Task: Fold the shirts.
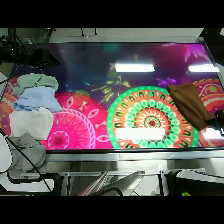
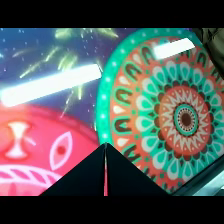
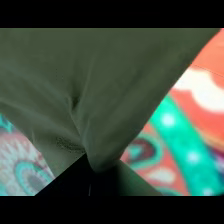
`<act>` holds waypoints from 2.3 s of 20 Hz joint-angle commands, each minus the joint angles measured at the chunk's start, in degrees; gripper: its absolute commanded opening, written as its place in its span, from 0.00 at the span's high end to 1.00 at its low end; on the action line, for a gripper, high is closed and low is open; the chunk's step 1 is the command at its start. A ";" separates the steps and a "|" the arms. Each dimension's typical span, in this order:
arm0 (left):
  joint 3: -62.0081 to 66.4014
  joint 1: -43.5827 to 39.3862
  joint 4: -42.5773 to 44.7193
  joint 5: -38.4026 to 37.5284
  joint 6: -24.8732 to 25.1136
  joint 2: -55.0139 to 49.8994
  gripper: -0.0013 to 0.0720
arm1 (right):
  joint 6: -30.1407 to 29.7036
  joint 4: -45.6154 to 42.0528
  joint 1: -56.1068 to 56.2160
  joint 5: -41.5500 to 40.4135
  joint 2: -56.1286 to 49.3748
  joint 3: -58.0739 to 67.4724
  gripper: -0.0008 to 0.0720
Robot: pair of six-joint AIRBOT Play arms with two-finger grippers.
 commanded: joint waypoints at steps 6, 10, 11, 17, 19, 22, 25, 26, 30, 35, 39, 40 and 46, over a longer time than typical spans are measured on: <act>-0.02 -0.04 0.00 -0.09 0.13 0.00 0.96 | 5.53 -0.66 -3.80 -4.26 20.92 -17.09 0.95; -0.02 -0.04 -0.02 -0.11 0.11 0.00 0.96 | 5.70 -1.99 -3.80 -3.21 20.79 -17.03 0.13; -0.02 -0.04 -0.02 -0.11 0.13 0.00 0.96 | 5.75 -3.41 -3.80 -2.84 20.85 -16.96 0.13; 1.81 0.26 0.00 -0.20 0.68 0.07 0.96 | 4.13 3.48 -1.36 5.16 20.55 -8.46 0.84; 3.76 1.05 -0.07 -0.59 0.72 0.39 0.97 | 3.91 8.20 4.63 6.03 19.91 -3.96 0.96; -4.59 1.46 -0.02 -0.92 0.74 5.70 0.97 | 4.17 10.45 18.45 5.62 19.74 -0.52 0.96; -23.98 -0.46 -0.02 0.37 1.33 15.37 0.97 | 4.20 7.23 35.56 5.35 19.98 -1.14 0.96; -31.41 -1.68 -0.02 0.87 1.36 19.39 0.97 | 4.44 6.14 40.98 4.98 19.93 -1.57 0.96; -53.07 -6.25 0.00 3.78 0.66 33.07 0.97 | 5.05 2.82 52.00 3.67 18.01 -1.84 0.96; -59.95 -6.56 0.00 3.63 -0.57 40.22 0.96 | 5.03 3.45 53.16 6.10 17.07 -1.86 0.96; -60.02 -6.56 0.00 3.96 -0.59 43.06 0.97 | 5.03 3.54 53.27 6.27 17.05 -1.86 0.96; -60.02 -6.56 0.00 3.98 -0.59 43.52 0.97 | 5.03 3.56 53.24 6.29 17.05 -1.86 0.96; -60.02 -6.56 0.00 3.93 -0.59 44.26 0.97 | 5.03 3.54 53.24 6.27 17.05 -1.86 0.96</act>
